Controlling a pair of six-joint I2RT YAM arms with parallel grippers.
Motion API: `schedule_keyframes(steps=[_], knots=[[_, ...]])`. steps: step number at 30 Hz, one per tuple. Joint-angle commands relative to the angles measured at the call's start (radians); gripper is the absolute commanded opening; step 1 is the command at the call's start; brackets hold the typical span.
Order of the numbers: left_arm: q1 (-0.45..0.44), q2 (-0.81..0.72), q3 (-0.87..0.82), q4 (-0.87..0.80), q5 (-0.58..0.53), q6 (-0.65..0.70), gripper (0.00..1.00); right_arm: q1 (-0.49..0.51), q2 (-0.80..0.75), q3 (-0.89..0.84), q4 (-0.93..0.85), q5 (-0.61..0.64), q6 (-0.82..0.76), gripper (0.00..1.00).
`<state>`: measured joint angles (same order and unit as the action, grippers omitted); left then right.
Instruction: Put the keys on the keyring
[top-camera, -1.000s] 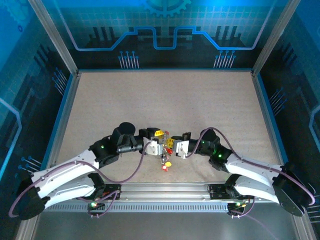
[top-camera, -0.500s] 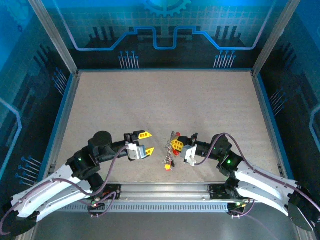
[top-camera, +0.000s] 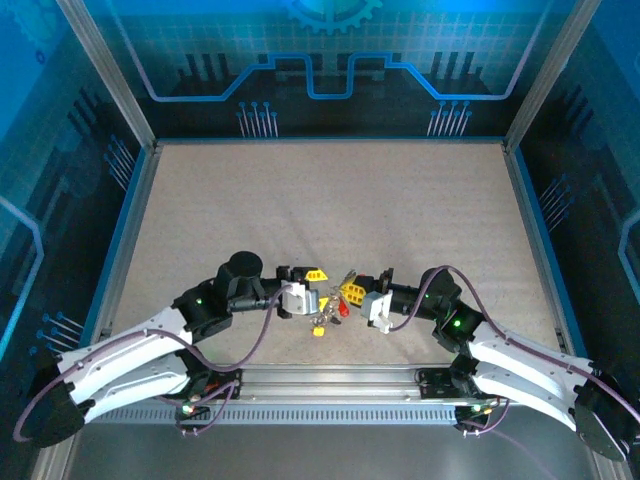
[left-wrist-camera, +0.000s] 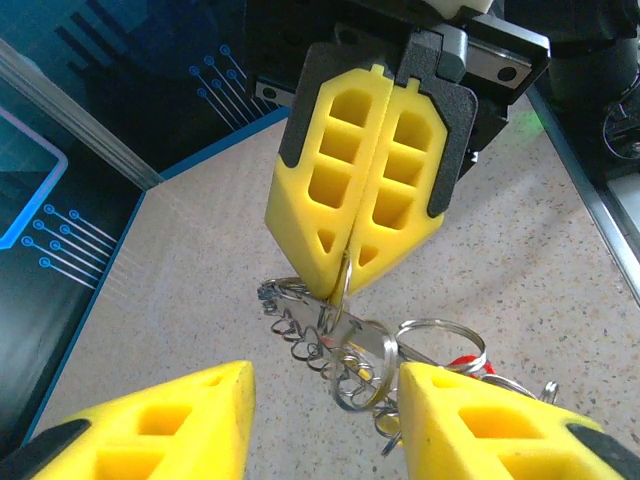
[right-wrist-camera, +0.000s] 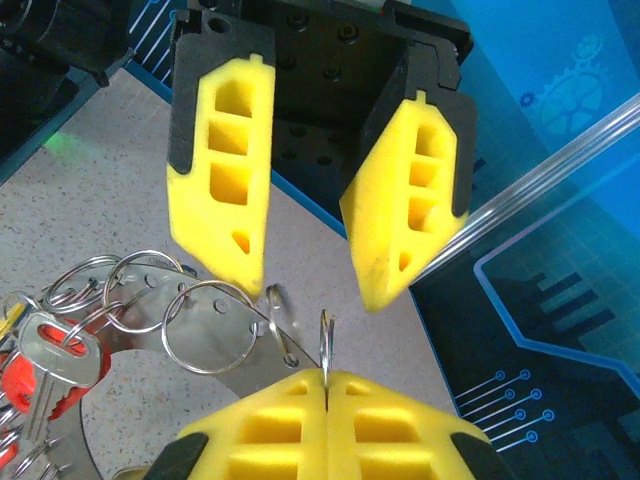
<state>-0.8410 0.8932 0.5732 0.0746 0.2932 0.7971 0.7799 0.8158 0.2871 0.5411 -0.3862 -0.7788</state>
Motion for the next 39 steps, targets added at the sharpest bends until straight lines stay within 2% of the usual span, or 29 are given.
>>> schedule_keyframes(steps=[1,6,11,18,25,31,39], knots=[[-0.003,0.022,0.014,0.101,0.029,0.027,0.41,0.011,0.001,0.023,0.045,-0.034,0.009,0.00],[-0.003,0.071,0.020,0.152,0.035,0.043,0.34,0.012,0.040,0.037,0.062,-0.053,0.021,0.00],[-0.004,0.083,0.030,0.131,0.052,0.070,0.31,0.010,0.054,0.045,0.075,-0.058,0.034,0.00],[-0.003,0.008,0.005,0.021,0.040,0.132,0.50,0.007,0.039,0.039,0.082,-0.020,0.048,0.00],[-0.003,-0.094,-0.034,-0.061,-0.038,0.184,0.54,0.003,0.029,0.037,0.086,-0.016,0.058,0.00],[-0.004,-0.072,0.003,-0.067,-0.084,0.148,0.40,0.002,0.029,0.041,0.088,-0.028,0.062,0.00],[-0.003,0.024,0.019,0.027,-0.001,0.138,0.39,0.002,0.025,0.040,0.091,-0.023,0.076,0.00]])
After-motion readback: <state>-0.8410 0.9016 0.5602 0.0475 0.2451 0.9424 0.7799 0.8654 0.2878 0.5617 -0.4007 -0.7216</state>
